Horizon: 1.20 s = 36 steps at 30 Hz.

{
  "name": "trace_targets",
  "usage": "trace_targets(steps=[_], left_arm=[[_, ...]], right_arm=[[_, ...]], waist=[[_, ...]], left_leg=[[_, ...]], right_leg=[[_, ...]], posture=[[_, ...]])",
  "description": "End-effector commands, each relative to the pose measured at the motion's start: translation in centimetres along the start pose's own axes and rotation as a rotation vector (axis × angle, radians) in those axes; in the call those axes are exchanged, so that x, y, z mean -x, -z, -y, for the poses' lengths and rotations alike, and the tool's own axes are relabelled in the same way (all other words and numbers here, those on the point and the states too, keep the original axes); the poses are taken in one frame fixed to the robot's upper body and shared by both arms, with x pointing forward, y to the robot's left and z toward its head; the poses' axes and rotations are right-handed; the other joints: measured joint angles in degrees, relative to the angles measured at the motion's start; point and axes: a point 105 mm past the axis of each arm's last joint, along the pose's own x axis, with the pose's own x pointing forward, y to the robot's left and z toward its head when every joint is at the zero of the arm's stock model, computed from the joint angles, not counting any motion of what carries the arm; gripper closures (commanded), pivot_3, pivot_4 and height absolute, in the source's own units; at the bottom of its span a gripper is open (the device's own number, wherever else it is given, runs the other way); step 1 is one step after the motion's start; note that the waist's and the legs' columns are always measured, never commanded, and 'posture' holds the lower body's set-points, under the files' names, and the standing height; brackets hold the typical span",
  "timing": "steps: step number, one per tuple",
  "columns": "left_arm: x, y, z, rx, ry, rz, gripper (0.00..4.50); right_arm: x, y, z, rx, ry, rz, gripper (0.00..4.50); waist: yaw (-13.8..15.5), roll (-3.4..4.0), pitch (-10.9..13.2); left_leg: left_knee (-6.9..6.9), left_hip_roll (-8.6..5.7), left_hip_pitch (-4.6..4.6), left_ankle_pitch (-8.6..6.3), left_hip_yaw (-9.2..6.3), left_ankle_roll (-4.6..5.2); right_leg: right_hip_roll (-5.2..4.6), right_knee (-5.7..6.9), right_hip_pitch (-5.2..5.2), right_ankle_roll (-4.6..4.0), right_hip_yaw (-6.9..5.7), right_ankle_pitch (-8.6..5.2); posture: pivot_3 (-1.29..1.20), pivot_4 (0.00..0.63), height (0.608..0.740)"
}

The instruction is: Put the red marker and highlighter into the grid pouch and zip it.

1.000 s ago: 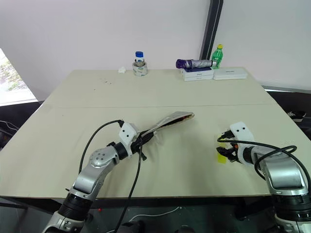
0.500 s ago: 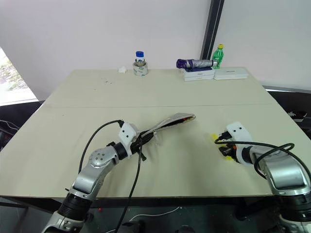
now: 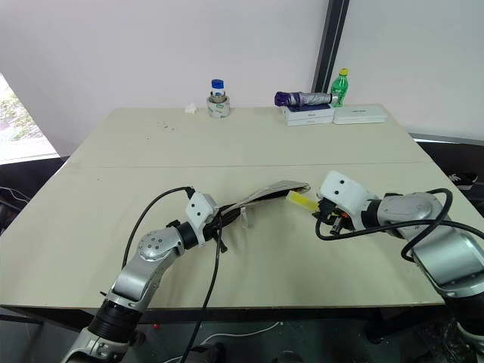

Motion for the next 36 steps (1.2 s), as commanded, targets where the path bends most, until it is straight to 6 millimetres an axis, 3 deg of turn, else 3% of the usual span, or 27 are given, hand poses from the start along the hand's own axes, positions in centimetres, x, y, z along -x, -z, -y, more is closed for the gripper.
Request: trace_targets(steps=[1, 11, 25, 33, 34, 36], left_arm=[[-0.2, -1.4, 0.5, -0.05, 0.027, 0.045, 4.5], [-0.1, -1.0, 1.4, -0.162, 0.089, 0.022, 4.5], [0.7, -0.4, 4.3, -0.301, 0.303, -0.006, 4.5], [0.8, -0.4, 4.4, -0.302, 0.33, -0.003, 4.5], [0.8, -0.4, 4.4, -0.3, 0.329, -0.003, 4.5], [0.9, -0.4, 4.2, -0.292, 0.321, -0.004, 4.5]], right_arm=[[0.6, -1.0, 0.8, 0.039, 0.031, 0.024, 3.68], [0.3, -1.1, 0.1, 0.049, -0.03, 0.009, 3.68], [-1.7, -1.9, -3.9, 0.216, -0.233, -0.009, 3.68], [-2.6, -3.7, -3.5, 0.218, -0.212, 0.055, 3.68], [-2.6, -3.8, -3.5, 0.219, -0.212, 0.061, 2.64], [-2.3, -3.9, -3.2, 0.221, -0.201, 0.063, 1.65]], waist=[[0.0, 0.0, 0.0], [0.0, 0.0, 0.0], [-0.1, 0.01, 0.0], [-0.1, 0.02, 0.0], [-0.1, 0.01, 0.0], [0.0, 0.01, 0.0]], left_leg=[[0.0, 0.0, 0.0, 0.0, 0.0, 0.0], [-0.01, 0.0, 0.0, 0.0, 0.0, 0.0], [-0.04, 0.02, -0.02, -0.01, -0.05, 0.0], [-0.04, 0.01, -0.02, -0.01, -0.05, 0.0], [-0.04, 0.01, -0.02, -0.01, -0.05, 0.01], [-0.04, 0.01, -0.03, -0.01, -0.05, 0.01]], right_leg=[[0.0, 0.0, 0.0, 0.0, 0.0, 0.0], [-0.01, 0.0, -0.02, -0.01, 0.01, 0.0], [-0.04, -0.01, -0.07, -0.01, 0.03, 0.0], [-0.07, -0.01, -0.11, -0.01, 0.04, 0.0], [-0.07, -0.01, -0.11, -0.01, 0.04, 0.0], [-0.07, -0.01, -0.11, -0.01, 0.04, 0.0]], posture=[[0.0, 0.15, 0.74], [0.0, 0.15, 0.74], [0.0, 0.15, 0.74], [0.0, 0.15, 0.74], [0.0, 0.15, 0.74], [0.0, 0.15, 0.74]])
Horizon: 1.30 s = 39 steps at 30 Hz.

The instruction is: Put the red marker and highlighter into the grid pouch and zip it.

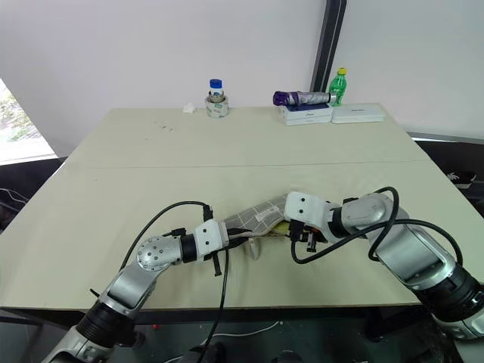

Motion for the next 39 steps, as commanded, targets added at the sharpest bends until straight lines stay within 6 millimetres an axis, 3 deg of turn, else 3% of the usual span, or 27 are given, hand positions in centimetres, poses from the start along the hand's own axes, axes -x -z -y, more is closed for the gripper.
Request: trace_targets(steps=[1, 3, 9, 14, 19, 23, 32, 35, 39], left_arm=[[0.0, -1.4, -0.2, -0.013, -0.01, 0.056, 4.5], [0.1, -1.4, -0.6, 0.009, -0.03, 0.059, 4.5], [0.2, -1.3, -2.9, 0.187, -0.16, 0.079, 4.5], [-0.3, -3.1, -6.3, 0.495, -0.292, 0.206, 4.5], [-1.1, -3.9, -7.3, 0.621, -0.268, 0.228, 4.5], [-1.8, -4.8, -7.6, 0.705, -0.226, 0.245, 4.5], [-2.1, -5.2, -7.3, 0.757, -0.194, 0.252, 4.5], [-2.1, -5.3, -7.2, 0.761, -0.191, 0.252, 4.5], [-1.9, -5.2, -7.1, 0.766, -0.198, 0.253, 4.5]], right_arm=[[1.5, -1.2, 1.3, 0.04, 0.07, 0.034, 1.1], [2.1, -1.2, 1.8, 0.04, 0.096, 0.034, 0.12], [5.7, -2.3, 3.0, 0.029, 0.162, 0.12, 0.05], [7.4, -3.8, 3.2, -0.066, 0.182, 0.265, 0.05], [5.1, -4.1, 1.7, -0.162, 0.137, 0.306, 0.05], [2.3, -4.2, 2.0, -0.296, 0.185, 0.351, 0.05], [-0.5, -5.4, 2.8, -0.454, 0.235, 0.421, 0.05], [-0.8, -5.3, 3.0, -0.477, 0.242, 0.421, 0.9], [-1.0, -5.3, 2.9, -0.485, 0.229, 0.422, 2.91]], waist=[[0.1, 0.0, 0.0], [0.1, 0.0, 0.0], [0.1, 0.0, 0.0], [0.1, -0.06, 0.0], [-0.2, -0.06, 0.0], [-0.3, -0.09, 0.0], [-0.3, -0.09, 0.0], [-0.4, -0.09, 0.0], [-0.3, -0.09, 0.0]], left_leg=[[0.0, 0.0, 0.0, 0.0, -0.01, 0.0], [0.0, -0.01, 0.0, 0.0, -0.01, 0.0], [0.01, -0.01, 0.0, 0.0, -0.01, 0.01], [0.05, 0.0, 0.01, 0.0, -0.05, 0.01], [0.07, 0.0, 0.02, 0.0, -0.04, 0.02], [0.07, 0.0, 0.02, 0.0, -0.03, 0.02], [0.06, -0.01, 0.02, 0.02, -0.05, 0.0], [0.06, -0.02, 0.02, 0.02, -0.04, 0.0], [0.06, -0.02, 0.02, 0.02, -0.04, 0.0]], right_leg=[[0.0, 0.0, 0.01, 0.0, -0.01, 0.0], [0.0, 0.0, 0.01, 0.0, -0.01, 0.0], [0.0, 0.0, 0.02, 0.01, -0.02, 0.0], [0.03, 0.02, 0.06, 0.02, -0.05, 0.01], [0.06, 0.02, 0.09, 0.03, -0.06, 0.01], [0.09, 0.07, 0.07, 0.03, -0.05, 0.02], [0.12, 0.12, 0.05, 0.03, -0.03, 0.02], [0.12, 0.12, 0.05, 0.03, -0.01, 0.02], [0.12, 0.12, 0.05, 0.03, -0.01, 0.03]], posture=[[0.0, 0.15, 0.74], [0.0, 0.15, 0.74], [0.0, 0.15, 0.74], [0.0, 0.15, 0.74], [0.0, 0.15, 0.74], [0.0, 0.15, 0.74], [0.0, 0.15, 0.74], [0.0, 0.15, 0.74], [0.0, 0.15, 0.74]])
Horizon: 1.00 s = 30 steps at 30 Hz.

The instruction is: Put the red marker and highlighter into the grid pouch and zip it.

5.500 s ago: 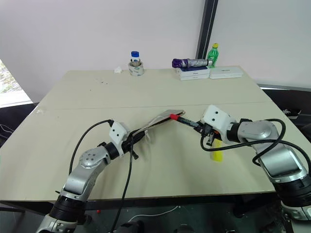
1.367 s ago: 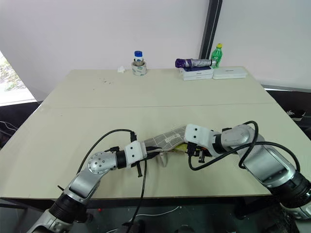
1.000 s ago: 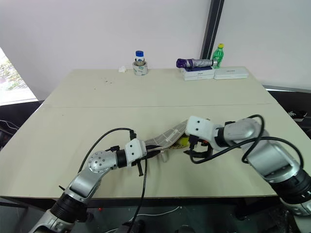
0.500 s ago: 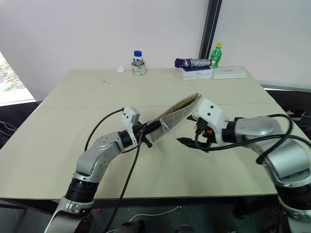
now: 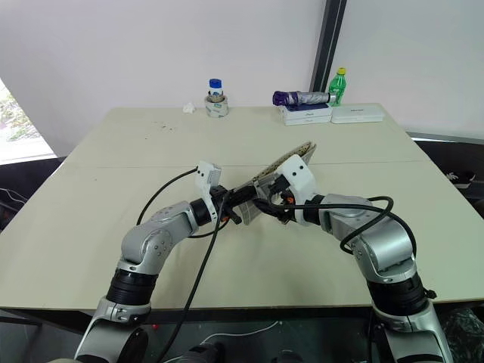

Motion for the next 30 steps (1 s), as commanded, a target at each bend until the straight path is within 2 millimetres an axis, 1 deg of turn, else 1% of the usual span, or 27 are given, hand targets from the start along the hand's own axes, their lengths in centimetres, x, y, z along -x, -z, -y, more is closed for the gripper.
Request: trace_targets(steps=[1, 3, 8, 10, 12, 15, 17, 19, 21, 22, 25, 27, 28, 29, 30], left_arm=[[0.2, -1.4, 0.9, -0.021, 0.028, 0.055, 4.5], [0.3, -1.4, 0.9, -0.023, 0.024, 0.056, 4.5], [0.8, -1.4, 0.3, -0.098, -0.005, 0.054, 4.5], [1.2, -1.3, -0.4, -0.189, -0.033, 0.034, 4.5], [1.8, -1.1, -1.2, -0.274, -0.052, 0.003, 4.5], [2.9, -0.8, -2.2, -0.384, -0.057, -0.046, 4.5], [3.6, -0.5, -2.6, -0.438, -0.043, -0.078, 4.5], [4.0, -0.2, -2.8, -0.463, -0.036, -0.097, 4.5], [4.9, 0.1, -3.6, -0.485, -0.042, -0.128, 4.5], [5.2, 0.2, -3.9, -0.492, -0.049, -0.136, 4.5], [5.6, 0.2, -4.2, -0.496, -0.06, -0.137, 4.5], [5.7, 0.3, -4.3, -0.506, -0.064, -0.136, 4.5], [5.7, 0.3, -4.3, -0.51, -0.064, -0.135, 4.5], [5.7, 0.5, -4.1, -0.517, -0.056, -0.136, 4.5], [5.7, 0.8, -3.8, -0.524, -0.043, -0.144, 4.5]], right_arm=[[0.2, -1.3, 0.0, 0.026, 0.0, 0.039, 3.39], [0.3, -1.3, 0.0, 0.028, -0.004, 0.037, 4.47], [1.3, -1.5, 0.6, 0.082, 0.008, 0.023, 4.47], [2.3, -1.9, 1.4, 0.137, 0.029, 0.013, 4.47], [3.5, -2.7, 2.6, 0.177, 0.07, 0.01, 4.47], [5.5, -3.8, 5.2, 0.231, 0.174, -0.007, 4.47], [6.6, -3.8, 6.9, 0.249, 0.243, -0.036, 4.47], [7.3, -3.7, 8.0, 0.256, 0.285, -0.054, 4.47], [8.6, -3.2, 9.7, 0.252, 0.354, -0.084, 4.47], [9.1, -3.0, 10.2, 0.251, 0.375, -0.096, 4.47], [9.4, -2.4, 10.6, 0.25, 0.382, -0.113, 4.47], [9.1, -1.9, 10.3, 0.257, 0.365, -0.118, 4.47], [9.0, -1.7, 10.1, 0.26, 0.351, -0.119, 4.47], [8.7, -1.4, 9.4, 0.265, 0.306, -0.12, 4.47], [8.3, -0.9, 8.5, 0.248, 0.252, -0.117, 4.22]], waist=[[0.0, 0.0, 0.0], [0.0, 0.0, 0.0], [-0.1, 0.0, 0.0], [-0.1, 0.0, 0.0], [0.0, 0.0, 0.0], [0.0, 0.0, 0.0], [0.0, 0.0, 0.0], [0.0, 0.0, 0.0], [0.0, 0.0, 0.0], [0.0, 0.0, 0.0], [-0.1, 0.01, 0.0], [-0.2, 0.01, 0.0], [-0.4, 0.01, 0.0], [-0.6, 0.01, 0.0], [-0.7, 0.0, 0.0]], left_leg=[[0.0, 0.0, 0.0, 0.0, 0.0, 0.0], [0.0, 0.0, 0.0, 0.0, 0.0, 0.0], [0.0, 0.0, 0.0, 0.0, 0.01, 0.0], [-0.01, 0.0, 0.0, 0.0, 0.03, 0.0], [-0.01, -0.01, 0.0, 0.0, 0.08, 0.0], [-0.02, 0.0, 0.0, 0.0, 0.1, 0.0], [-0.03, 0.0, 0.0, -0.01, 0.11, 0.0], [-0.05, 0.01, -0.01, -0.01, 0.12, 0.0], [-0.06, 0.01, -0.01, -0.01, 0.12, 0.01], [-0.06, 0.01, -0.01, -0.01, 0.12, 0.01], [-0.07, 0.02, 0.0, -0.02, 0.1, 0.02], [-0.06, 0.03, 0.0, -0.02, 0.09, 0.03], [-0.06, 0.04, 0.01, -0.02, 0.09, 0.03], [-0.06, 0.04, 0.01, -0.02, 0.08, 0.03], [-0.06, 0.04, 0.01, -0.02, 0.08, 0.03]], right_leg=[[0.0, 0.0, 0.0, 0.0, 0.0, 0.0], [0.0, 0.0, 0.0, 0.0, 0.0, 0.0], [0.01, 0.0, 0.0, 0.0, 0.0, 0.0], [0.01, 0.0, -0.01, 0.0, -0.01, 0.0], [0.01, -0.01, 0.01, 0.0, -0.01, 0.0], [0.0, -0.01, -0.01, -0.01, 0.01, -0.01], [0.0, -0.02, -0.02, -0.02, 0.01, -0.01], [-0.02, -0.05, -0.02, -0.02, 0.01, -0.01], [-0.04, -0.06, -0.02, -0.02, 0.03, -0.01], [-0.05, -0.07, -0.03, -0.02, 0.04, -0.01], [-0.06, -0.07, -0.03, -0.02, 0.06, -0.01], [-0.06, -0.07, -0.04, -0.02, 0.06, -0.01], [-0.06, -0.06, -0.04, -0.02, 0.06, -0.01], [-0.06, -0.07, -0.03, -0.02, 0.06, -0.01], [-0.06, -0.07, -0.03, -0.02, 0.06, -0.01]], posture=[[0.0, 0.15, 0.74], [0.0, 0.15, 0.74], [0.0, 0.15, 0.74], [0.0, 0.15, 0.74], [0.0, 0.15, 0.74], [0.0, 0.15, 0.74], [0.0, 0.15, 0.74], [0.0, 0.15, 0.74], [0.0, 0.15, 0.74], [0.0, 0.15, 0.74], [0.0, 0.15, 0.74], [0.0, 0.15, 0.74], [0.0, 0.15, 0.74], [0.0, 0.15, 0.74], [0.0, 0.15, 0.74]])
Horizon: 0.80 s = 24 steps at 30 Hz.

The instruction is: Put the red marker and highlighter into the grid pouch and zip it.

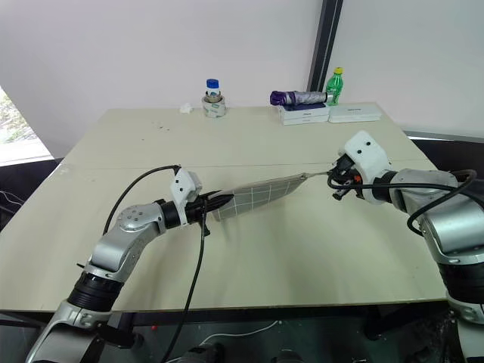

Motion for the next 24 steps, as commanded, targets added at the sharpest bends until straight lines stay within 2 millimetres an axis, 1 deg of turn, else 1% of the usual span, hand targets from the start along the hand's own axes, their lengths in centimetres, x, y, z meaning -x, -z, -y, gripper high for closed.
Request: trace_targets(steps=[1, 3, 4, 6, 7, 8, 9, 10, 11, 12, 13, 14, 18, 22, 24], left_arm=[[0.8, 1.3, 0.1, -0.023, -0.003, -0.053, 4.5], [0.8, 1.7, 0.8, -0.029, 0.02, -0.069, 4.5], [0.8, 1.8, 0.9, -0.029, 0.023, -0.074, 4.5], [0.9, 1.7, 1.2, 0.002, 0.033, -0.07, 3.69], [1.0, 1.7, 1.3, 0.014, 0.037, -0.068, 3.41], [1.2, 1.6, 1.3, 0.021, 0.039, -0.07, 3.02], [1.4, 1.6, 1.4, 0.022, 0.04, -0.075, 2.42], [1.7, 1.7, 1.3, 0.018, 0.034, -0.085, 1.97], [2.1, 1.8, 1.2, 0.013, 0.024, -0.098, 1.32], [2.6, 1.9, 1.1, 0.017, 0.015, -0.108, 0.91], [3.1, 2.0, 0.9, 0.024, 0.007, -0.118, 0.39], [3.6, 2.1, 0.8, 0.032, 0.001, -0.127, 0.39], [7.1, 2.9, 0.0, 0.113, -0.055, -0.166, 0.39], [9.8, 3.1, -1.5, 0.124, -0.169, -0.191, 0.39], [11.5, 3.2, -2.8, 0.123, -0.256, -0.201, 0.39]], right_arm=[[0.8, -0.6, -1.4, 0.026, -0.083, 0.05, 3.94], [0.7, 0.1, -2.5, 0.025, -0.128, 0.037, 3.12], [0.7, 0.4, -2.6, 0.03, -0.13, 0.03, 2.58], [0.7, 0.6, -2.9, 0.029, -0.134, 0.029, 1.39], [0.7, 0.7, -2.9, 0.028, -0.134, 0.031, 1.01], [0.7, 0.8, -3.0, 0.028, -0.134, 0.03, 0.53], [0.8, 0.9, -3.0, 0.032, -0.137, 0.03, 0.0], [0.9, 1.0, -3.1, 0.033, -0.143, 0.029, 0.0], [1.1, 1.0, -3.3, 0.037, -0.151, 0.028, 0.0], [1.3, 1.1, -3.4, 0.041, -0.159, 0.027, 0.0], [1.4, 1.2, -3.6, 0.041, -0.171, 0.025, 0.0], [1.6, 1.3, -3.8, 0.041, -0.182, 0.024, 0.0], [2.1, 2.0, -3.6, 0.043, -0.179, 0.012, 0.0], [2.3, 2.3, -2.7, 0.037, -0.135, 0.032, 0.0], [2.3, 2.4, -2.4, 0.002, -0.138, 0.065, 0.0]], waist=[[-0.3, 0.0, 0.0], [-0.5, 0.01, 0.0], [-0.6, 0.04, 0.0], [-0.6, 0.05, 0.0], [-0.6, 0.05, 0.0], [-0.6, 0.04, 0.0], [-0.6, 0.05, 0.0], [-0.4, 0.04, 0.0], [-0.4, 0.04, 0.0], [-0.3, 0.04, 0.0], [-0.3, 0.04, 0.0], [-0.3, 0.04, 0.0], [-0.5, 0.04, 0.0], [-0.3, 0.05, 0.0], [-0.2, 0.04, 0.0]], left_leg=[[0.0, 0.0, 0.01, 0.0, -0.01, 0.0], [-0.01, 0.0, 0.02, 0.0, -0.02, 0.01], [-0.01, 0.02, 0.04, -0.01, -0.02, 0.02], [0.0, 0.01, 0.05, -0.01, -0.01, 0.02], [0.01, 0.02, 0.06, -0.01, -0.01, 0.02], [0.01, 0.02, 0.06, -0.01, -0.01, 0.02], [0.01, 0.04, 0.06, -0.01, -0.01, 0.02], [0.01, 0.04, 0.04, -0.01, -0.02, 0.02], [0.01, 0.03, 0.02, -0.01, -0.04, 0.02], [0.01, 0.03, 0.02, -0.01, -0.04, 0.02], [0.01, 0.02, 0.0, -0.01, -0.04, 0.02], [0.0, 0.01, 0.0, -0.03, -0.04, 0.04], [-0.02, 0.02, -0.02, -0.05, -0.03, 0.07], [-0.01, 0.04, -0.01, -0.05, -0.02, 0.07], [0.01, 0.04, -0.01, -0.05, -0.01, 0.07]], right_leg=[[0.0, 0.0, 0.02, 0.0, -0.01, 0.0], [0.01, 0.0, 0.03, 0.0, 0.0, 0.0], [0.01, 0.0, 0.03, 0.0, 0.0, 0.0], [0.02, 0.02, 0.03, 0.0, 0.01, 0.0], [0.02, 0.02, 0.04, 0.0, 0.01, 0.0], [0.03, 0.02, 0.03, 0.0, 0.02, 0.0], [0.04, 0.02, 0.02, 0.0, 0.02, 0.0], [0.04, 0.02, 0.0, 0.0, 0.02, 0.0], [0.04, 0.02, 0.0, 0.0, 0.01, 0.0], [0.03, 0.02, 0.0, 0.0, 0.02, 0.0], [0.01, 0.01, 0.0, 0.0, 0.02, 0.0], [-0.01, 0.01, 0.0, 0.01, 0.02, 0.0], [-0.02, 0.0, -0.05, 0.0, 0.03, 0.0], [-0.02, 0.01, -0.05, -0.03, 0.03, -0.02], [-0.05, 0.0, -0.04, -0.15, 0.04, -0.08]], posture=[[0.0, 0.15, 0.74], [0.0, 0.15, 0.74], [0.0, 0.15, 0.74], [0.0, 0.15, 0.74], [0.0, 0.15, 0.74], [0.0, 0.15, 0.74], [0.0, 0.15, 0.74], [0.0, 0.15, 0.74], [0.0, 0.15, 0.74], [0.0, 0.15, 0.74], [0.0, 0.15, 0.74], [0.0, 0.15, 0.74], [0.0, 0.15, 0.74], [0.0, 0.15, 0.74], [0.0, 0.15, 0.74]])
